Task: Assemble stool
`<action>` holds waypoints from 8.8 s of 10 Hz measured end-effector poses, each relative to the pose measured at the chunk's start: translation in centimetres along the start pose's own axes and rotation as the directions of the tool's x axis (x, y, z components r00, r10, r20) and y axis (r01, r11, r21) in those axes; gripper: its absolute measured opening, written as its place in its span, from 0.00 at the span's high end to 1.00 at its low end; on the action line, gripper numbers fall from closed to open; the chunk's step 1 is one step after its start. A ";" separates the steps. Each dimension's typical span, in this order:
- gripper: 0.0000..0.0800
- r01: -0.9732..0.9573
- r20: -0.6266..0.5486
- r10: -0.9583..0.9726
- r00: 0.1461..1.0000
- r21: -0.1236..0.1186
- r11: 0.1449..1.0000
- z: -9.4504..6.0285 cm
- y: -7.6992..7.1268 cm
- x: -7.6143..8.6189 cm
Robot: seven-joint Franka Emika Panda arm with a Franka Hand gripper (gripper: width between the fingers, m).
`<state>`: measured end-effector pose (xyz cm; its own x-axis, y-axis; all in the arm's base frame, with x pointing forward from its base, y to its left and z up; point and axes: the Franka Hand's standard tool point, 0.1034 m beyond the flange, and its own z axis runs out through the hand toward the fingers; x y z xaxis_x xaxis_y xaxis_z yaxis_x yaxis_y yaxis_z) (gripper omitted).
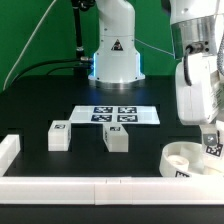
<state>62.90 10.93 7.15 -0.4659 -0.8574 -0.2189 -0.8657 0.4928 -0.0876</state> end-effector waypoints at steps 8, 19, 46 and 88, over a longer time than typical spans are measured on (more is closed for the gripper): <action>0.19 0.625 0.037 -0.626 0.779 0.028 0.780 -3.3 0.5 -2.5; 0.19 0.968 0.086 -0.965 -0.249 0.012 -0.249 -2.6 0.3 -0.7; 0.57 0.983 0.076 -0.983 0.165 -0.092 0.158 1.5 -0.4 -0.2; 0.19 0.047 0.084 -0.077 0.993 0.314 0.948 -4.8 -1.7 -0.6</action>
Offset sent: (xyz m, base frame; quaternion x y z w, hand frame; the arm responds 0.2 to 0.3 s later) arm -0.0136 0.0203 0.0081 -0.0639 -0.0185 -0.0811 0.9945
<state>63.80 9.85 12.09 -0.3809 -0.8771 -0.2924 -0.7852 0.4739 -0.3986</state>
